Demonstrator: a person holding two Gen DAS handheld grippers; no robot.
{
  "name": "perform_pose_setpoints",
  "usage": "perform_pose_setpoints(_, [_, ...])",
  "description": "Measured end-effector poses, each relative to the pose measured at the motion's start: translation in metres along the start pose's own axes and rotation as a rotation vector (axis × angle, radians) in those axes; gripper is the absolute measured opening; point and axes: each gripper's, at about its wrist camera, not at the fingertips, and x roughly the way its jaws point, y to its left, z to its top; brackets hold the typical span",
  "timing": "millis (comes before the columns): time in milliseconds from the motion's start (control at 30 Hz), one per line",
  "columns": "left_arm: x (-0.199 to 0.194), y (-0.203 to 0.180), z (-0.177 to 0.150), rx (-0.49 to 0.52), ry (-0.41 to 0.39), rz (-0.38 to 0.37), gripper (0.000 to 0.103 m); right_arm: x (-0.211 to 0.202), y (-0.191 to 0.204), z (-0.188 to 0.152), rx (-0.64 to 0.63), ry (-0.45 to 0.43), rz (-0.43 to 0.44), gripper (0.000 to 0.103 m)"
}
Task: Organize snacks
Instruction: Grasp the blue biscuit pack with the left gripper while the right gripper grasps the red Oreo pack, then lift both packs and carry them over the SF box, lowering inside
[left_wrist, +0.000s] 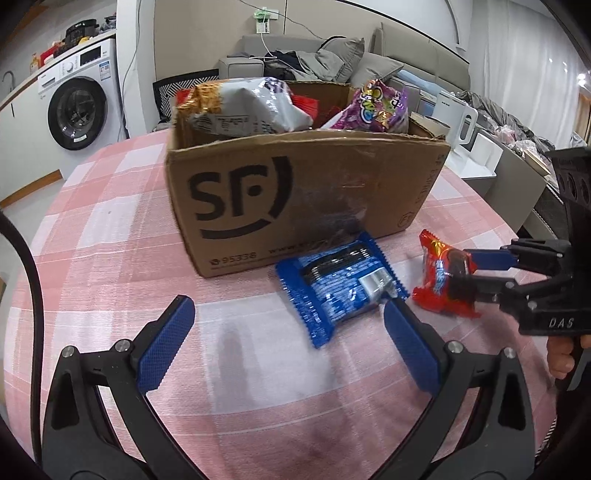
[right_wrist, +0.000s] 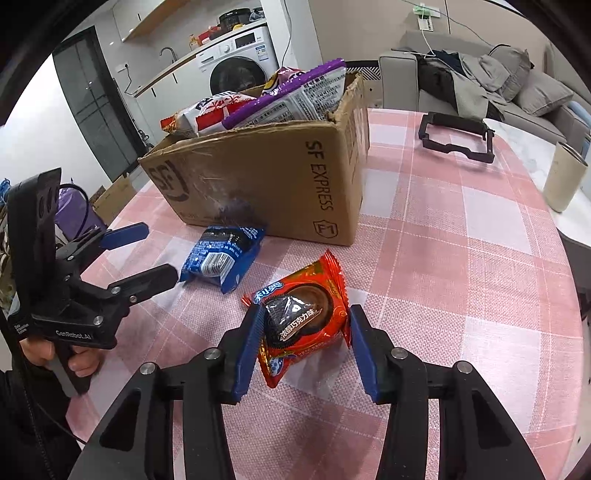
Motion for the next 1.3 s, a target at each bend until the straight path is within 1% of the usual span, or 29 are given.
perform_pose_setpoints(67, [0.006, -0.007, 0.004, -0.009, 0.016, -0.01, 0.102, 0.0, -0.003, 0.0, 0.008, 0.004, 0.0, 0.048])
perform_pose_setpoints(167, [0.016, -0.02, 0.01, 0.009, 0.037, -0.014, 0.102, 0.0, -0.007, 0.0, 0.02, 0.005, -0.011, 0.048])
perform_pose_setpoints(267, [0.024, -0.032, 0.015, 0.028, 0.056, -0.035, 0.102, 0.0, -0.009, 0.001, 0.026, 0.007, -0.015, 0.05])
perform_pose_setpoints(467, [0.043, -0.044, 0.017, 0.036, 0.088, -0.032, 0.102, 0.002, -0.013, 0.001, 0.037, 0.008, -0.035, 0.056])
perform_pose_setpoints(533, [0.047, -0.044, 0.017, 0.03, 0.089, -0.035, 0.095, 0.002, -0.016, 0.002, 0.045, 0.006, -0.044, 0.057])
perform_pose_setpoints(600, [0.052, -0.042, 0.018, 0.014, 0.101, -0.053, 0.079, 0.001, -0.017, 0.001, 0.049, 0.004, -0.041, 0.059])
perform_pose_setpoints(633, [0.052, -0.04, 0.019, 0.011, 0.097, -0.053, 0.077, 0.001, -0.018, 0.001, 0.052, 0.002, -0.041, 0.062])
perform_pose_setpoints(700, [0.052, -0.04, 0.02, 0.017, 0.094, -0.054, 0.062, 0.001, -0.018, 0.0, 0.058, 0.0, -0.047, 0.064])
perform_pose_setpoints(800, [0.052, -0.039, 0.02, 0.021, 0.099, -0.08, 0.051, 0.004, -0.017, 0.0, 0.051, 0.002, -0.048, 0.066])
perform_pose_setpoints(867, [0.05, -0.04, 0.02, 0.034, 0.097, -0.086, 0.047, 0.004, -0.016, 0.0, 0.05, 0.002, -0.046, 0.068])
perform_pose_setpoints(967, [0.043, -0.039, 0.017, 0.05, 0.091, -0.094, 0.044, 0.005, -0.016, 0.0, 0.049, -0.001, -0.043, 0.068])
perform_pose_setpoints(1000, [0.04, -0.04, 0.017, 0.055, 0.09, -0.092, 0.044, 0.006, -0.016, 0.0, 0.045, -0.003, -0.041, 0.069])
perform_pose_setpoints(1133, [0.028, -0.036, 0.009, 0.065, 0.084, -0.074, 0.044, 0.006, -0.014, 0.0, 0.041, -0.012, -0.032, 0.08])
perform_pose_setpoints(1233, [0.021, -0.024, -0.003, 0.061, 0.074, -0.059, 0.044, 0.01, -0.01, 0.0, 0.032, -0.004, -0.045, 0.082])
perform_pose_setpoints(1300, [0.021, -0.023, -0.002, 0.06, 0.075, -0.061, 0.044, 0.016, -0.008, 0.001, 0.031, 0.006, -0.07, 0.082])
